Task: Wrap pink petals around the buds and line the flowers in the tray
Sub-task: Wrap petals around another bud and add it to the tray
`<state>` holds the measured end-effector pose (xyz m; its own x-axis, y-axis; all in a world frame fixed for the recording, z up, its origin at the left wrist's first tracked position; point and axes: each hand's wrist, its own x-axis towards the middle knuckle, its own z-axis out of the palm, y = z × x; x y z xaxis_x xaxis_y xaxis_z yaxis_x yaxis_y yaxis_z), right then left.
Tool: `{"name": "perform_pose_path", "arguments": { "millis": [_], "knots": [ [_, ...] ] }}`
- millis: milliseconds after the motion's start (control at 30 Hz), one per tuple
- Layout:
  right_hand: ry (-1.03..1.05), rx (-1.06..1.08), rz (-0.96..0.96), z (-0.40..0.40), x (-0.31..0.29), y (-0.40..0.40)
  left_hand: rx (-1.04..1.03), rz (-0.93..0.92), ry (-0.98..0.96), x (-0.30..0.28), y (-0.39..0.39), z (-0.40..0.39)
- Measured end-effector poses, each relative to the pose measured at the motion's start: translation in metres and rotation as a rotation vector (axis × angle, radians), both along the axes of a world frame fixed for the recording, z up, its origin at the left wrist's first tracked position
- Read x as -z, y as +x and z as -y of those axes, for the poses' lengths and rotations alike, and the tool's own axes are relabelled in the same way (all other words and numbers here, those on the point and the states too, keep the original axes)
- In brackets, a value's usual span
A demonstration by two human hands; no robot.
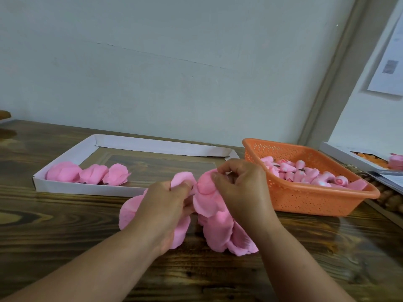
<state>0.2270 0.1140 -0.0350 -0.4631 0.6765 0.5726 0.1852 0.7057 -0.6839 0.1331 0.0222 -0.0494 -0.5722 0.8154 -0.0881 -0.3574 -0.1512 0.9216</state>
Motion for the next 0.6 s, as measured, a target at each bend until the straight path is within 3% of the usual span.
{"name": "perform_pose_path", "arguments": {
  "millis": [300, 500, 600],
  "knots": [
    [0.331, -0.169, 0.188, 0.008, -0.005, 0.002, -0.056, -0.171, -0.054, -0.002, 0.001, 0.002],
    [0.182, -0.065, 0.020, 0.004, -0.004, 0.002, -0.133, -0.360, -0.051, 0.004, -0.007, 0.001],
    [0.169, -0.065, -0.003, 0.006, -0.003, 0.001, -0.192, -0.371, -0.050, 0.006, -0.008, 0.000]
  ]
}}
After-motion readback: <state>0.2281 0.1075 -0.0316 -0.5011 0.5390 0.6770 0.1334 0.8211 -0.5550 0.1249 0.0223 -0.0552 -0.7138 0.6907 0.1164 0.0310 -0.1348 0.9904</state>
